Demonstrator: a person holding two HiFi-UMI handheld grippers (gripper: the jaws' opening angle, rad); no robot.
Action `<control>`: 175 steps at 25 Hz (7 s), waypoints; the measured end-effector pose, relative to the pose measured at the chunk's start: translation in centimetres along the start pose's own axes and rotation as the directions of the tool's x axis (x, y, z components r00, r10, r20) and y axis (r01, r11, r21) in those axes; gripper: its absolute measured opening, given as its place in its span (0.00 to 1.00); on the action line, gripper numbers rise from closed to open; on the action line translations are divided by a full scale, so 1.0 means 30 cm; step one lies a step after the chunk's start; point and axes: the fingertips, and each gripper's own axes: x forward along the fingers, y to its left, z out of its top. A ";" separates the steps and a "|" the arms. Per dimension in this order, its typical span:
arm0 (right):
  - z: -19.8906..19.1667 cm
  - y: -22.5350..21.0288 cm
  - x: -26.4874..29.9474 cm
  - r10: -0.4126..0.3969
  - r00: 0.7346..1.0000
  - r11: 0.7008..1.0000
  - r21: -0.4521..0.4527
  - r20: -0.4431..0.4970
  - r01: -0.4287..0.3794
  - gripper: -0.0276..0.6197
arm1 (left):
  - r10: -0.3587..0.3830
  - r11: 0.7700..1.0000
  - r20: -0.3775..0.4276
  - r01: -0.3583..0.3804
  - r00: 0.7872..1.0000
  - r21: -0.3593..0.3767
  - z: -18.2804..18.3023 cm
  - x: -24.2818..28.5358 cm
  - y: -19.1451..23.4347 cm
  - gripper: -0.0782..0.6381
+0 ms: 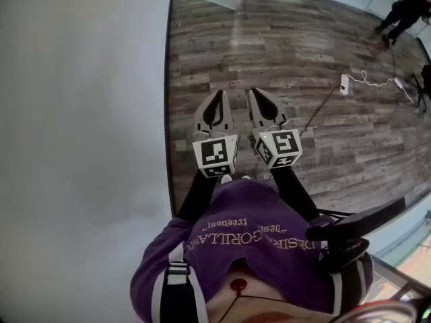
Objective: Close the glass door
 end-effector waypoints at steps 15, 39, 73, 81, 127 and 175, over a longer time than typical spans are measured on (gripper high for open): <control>-0.001 -0.017 0.000 0.001 1.000 1.000 0.030 0.005 -0.001 0.03 | -0.006 1.000 -0.020 0.006 1.000 -0.013 0.003 0.012 -0.020 0.11; -0.025 -0.119 0.127 -0.111 0.993 0.994 0.017 -0.036 0.112 0.03 | -0.024 0.999 -0.024 0.023 0.999 -0.045 0.007 0.149 0.141 0.11; 0.060 -0.761 0.905 -0.015 1.000 0.997 0.072 -0.020 0.016 0.03 | 0.092 0.995 -0.039 -0.093 0.995 -0.027 -0.001 1.122 0.212 0.11; 0.070 -0.767 1.229 -0.011 1.000 0.998 0.058 -0.026 0.013 0.03 | 0.016 0.998 -0.017 -0.017 1.000 -0.058 0.030 1.402 0.386 0.11; 0.141 -1.381 2.297 0.018 0.999 0.999 0.051 -0.035 -0.016 0.03 | 0.070 0.993 -0.016 -0.071 0.997 -0.094 0.013 2.563 0.726 0.11; 0.118 -1.822 3.577 -0.092 0.993 0.994 0.053 -0.069 0.095 0.03 | -0.059 0.992 -0.076 0.050 0.995 -0.113 -0.062 3.808 1.335 0.11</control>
